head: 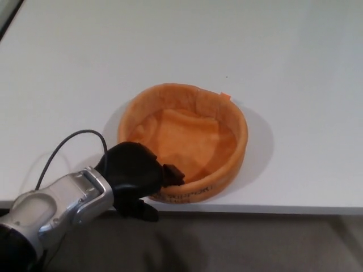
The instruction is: A soft plate is kept in the center of the table close to the robot and the robot uses its left hand to pick up the plate, turns it upside down and places it back on the table
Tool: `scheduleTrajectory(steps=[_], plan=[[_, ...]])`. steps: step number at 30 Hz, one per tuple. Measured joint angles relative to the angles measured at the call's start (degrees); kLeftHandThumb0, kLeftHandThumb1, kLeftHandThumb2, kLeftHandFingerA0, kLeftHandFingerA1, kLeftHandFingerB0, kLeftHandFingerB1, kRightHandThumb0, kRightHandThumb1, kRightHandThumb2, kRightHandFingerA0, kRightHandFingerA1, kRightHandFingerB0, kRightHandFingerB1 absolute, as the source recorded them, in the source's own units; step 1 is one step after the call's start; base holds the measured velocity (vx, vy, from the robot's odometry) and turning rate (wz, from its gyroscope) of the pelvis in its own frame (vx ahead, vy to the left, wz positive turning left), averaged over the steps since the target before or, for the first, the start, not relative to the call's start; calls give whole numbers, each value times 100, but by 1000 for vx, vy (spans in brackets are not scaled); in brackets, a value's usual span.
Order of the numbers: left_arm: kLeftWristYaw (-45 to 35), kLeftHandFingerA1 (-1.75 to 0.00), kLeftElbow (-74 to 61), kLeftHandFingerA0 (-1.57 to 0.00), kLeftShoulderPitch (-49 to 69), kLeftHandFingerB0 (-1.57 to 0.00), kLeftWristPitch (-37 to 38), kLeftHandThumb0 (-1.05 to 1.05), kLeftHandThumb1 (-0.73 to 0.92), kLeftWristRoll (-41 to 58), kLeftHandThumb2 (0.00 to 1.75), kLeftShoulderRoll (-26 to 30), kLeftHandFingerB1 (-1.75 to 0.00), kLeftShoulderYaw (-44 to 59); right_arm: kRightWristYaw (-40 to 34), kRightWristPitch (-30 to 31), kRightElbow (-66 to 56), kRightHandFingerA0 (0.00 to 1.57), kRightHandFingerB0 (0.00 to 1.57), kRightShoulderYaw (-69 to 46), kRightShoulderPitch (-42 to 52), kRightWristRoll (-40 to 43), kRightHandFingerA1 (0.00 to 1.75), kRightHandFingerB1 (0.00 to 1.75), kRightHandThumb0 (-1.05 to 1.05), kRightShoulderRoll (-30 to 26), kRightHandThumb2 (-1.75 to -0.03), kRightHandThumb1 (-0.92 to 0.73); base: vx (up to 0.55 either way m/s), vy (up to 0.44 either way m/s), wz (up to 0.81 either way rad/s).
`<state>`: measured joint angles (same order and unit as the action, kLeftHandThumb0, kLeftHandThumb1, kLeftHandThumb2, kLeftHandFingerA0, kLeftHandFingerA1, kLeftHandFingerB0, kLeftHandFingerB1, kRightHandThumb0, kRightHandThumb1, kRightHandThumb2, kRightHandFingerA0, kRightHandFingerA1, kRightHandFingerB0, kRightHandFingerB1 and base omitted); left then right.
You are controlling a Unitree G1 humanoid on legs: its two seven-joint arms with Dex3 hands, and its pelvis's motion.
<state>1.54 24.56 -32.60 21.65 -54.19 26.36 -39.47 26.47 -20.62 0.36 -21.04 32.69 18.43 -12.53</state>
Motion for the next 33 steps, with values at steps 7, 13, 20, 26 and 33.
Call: scheduleTrajectory(steps=[7, 13, 20, 26, 33], plan=[[219, -174, -119, -95, 197, -80, -132, -39, 59, -53, 57, -135, -156, 67, 119, -5, -27, 47, 32, 0, 150, 6, 35, 31, -67, 0, -66, -84, 0, 0, 0], [-2, -175, -488, -84, 442, -73, -386, -32, 66, -122, 59, -196, -158, 72, 208, -6, 14, 48, 30, -2, 153, 7, 35, 30, -66, -9, -66, -85, 0, 0, 0], [-648, -175, -1011, -80, 714, -66, -570, -25, 59, 295, 58, -448, -175, 271, 242, -6, 21, 48, 27, -2, 145, 7, 35, 30, -64, -8, -67, -85, 0, 0, 0], [-1227, -175, -1600, -89, 1110, -76, -734, -21, 48, 774, 66, -729, -175, 327, 270, -4, 21, 47, 26, -2, 148, 5, 35, 29, -67, -9, -67, -86, 0, 0, 0], [-1745, -175, -2108, -99, 1523, -85, -772, -30, 49, 1429, 69, -1090, -175, 327, 296, -4, 91, 46, 25, -2, 134, 3, 35, 29, -66, -10, -67, -87, 0, 0, 0]])
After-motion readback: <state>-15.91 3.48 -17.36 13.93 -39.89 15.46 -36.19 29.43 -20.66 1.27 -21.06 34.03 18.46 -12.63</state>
